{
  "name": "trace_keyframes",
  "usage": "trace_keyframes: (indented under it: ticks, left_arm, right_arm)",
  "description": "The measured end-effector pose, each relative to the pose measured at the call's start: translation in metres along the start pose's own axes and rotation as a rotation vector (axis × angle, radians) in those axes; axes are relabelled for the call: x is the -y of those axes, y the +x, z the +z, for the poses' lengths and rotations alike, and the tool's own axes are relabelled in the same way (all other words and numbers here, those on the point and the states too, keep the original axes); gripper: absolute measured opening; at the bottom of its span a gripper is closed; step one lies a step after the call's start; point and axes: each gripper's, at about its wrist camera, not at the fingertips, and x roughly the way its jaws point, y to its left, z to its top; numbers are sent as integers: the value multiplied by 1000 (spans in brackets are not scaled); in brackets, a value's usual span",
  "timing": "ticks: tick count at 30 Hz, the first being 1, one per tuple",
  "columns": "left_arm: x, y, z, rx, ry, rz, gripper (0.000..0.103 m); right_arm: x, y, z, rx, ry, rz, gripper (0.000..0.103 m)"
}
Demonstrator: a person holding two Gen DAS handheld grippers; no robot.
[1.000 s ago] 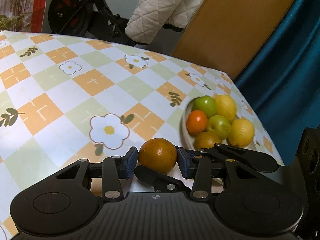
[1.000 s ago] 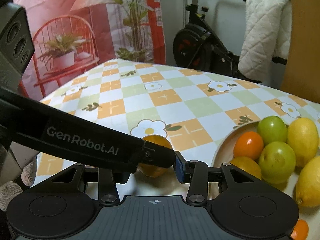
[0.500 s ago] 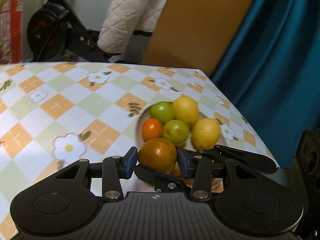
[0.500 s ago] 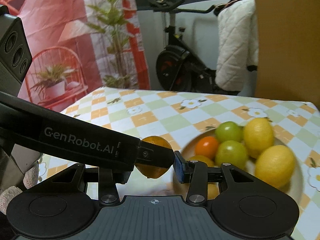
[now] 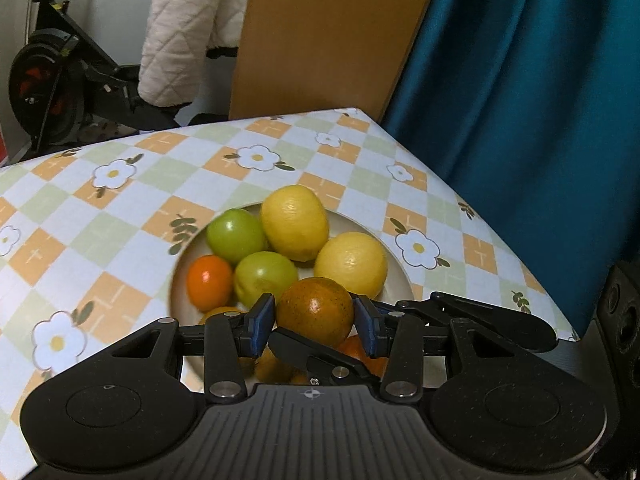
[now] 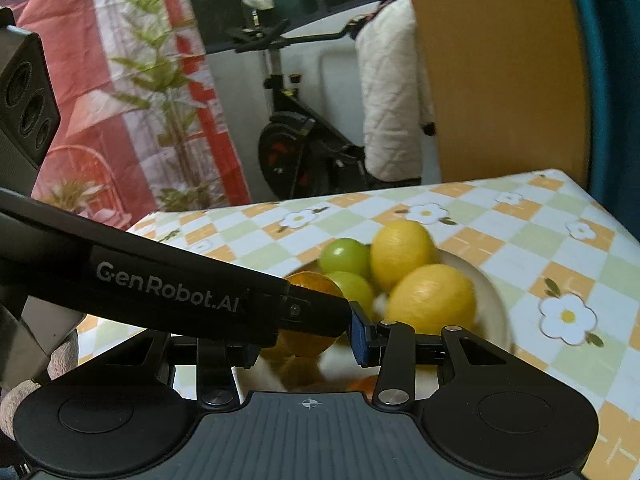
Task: Organize fruits
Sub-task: 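Lift the dark orange fruit with the left tool and carry it over the plate, then lower the dark orange fruit onto the plate and open the left tool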
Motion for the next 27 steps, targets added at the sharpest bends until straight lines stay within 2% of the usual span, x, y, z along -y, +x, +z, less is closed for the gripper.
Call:
trace_keyframes:
  ticks: [8,27]
  left_arm:
    - [7,11,-1,-39,25,21,46]
    - [9,21,-2,-60,35,48,45]
  right_arm:
    - [18,8,-11,-8,51,1,39]
    - [22,12,-16,-23,66,-6,38]
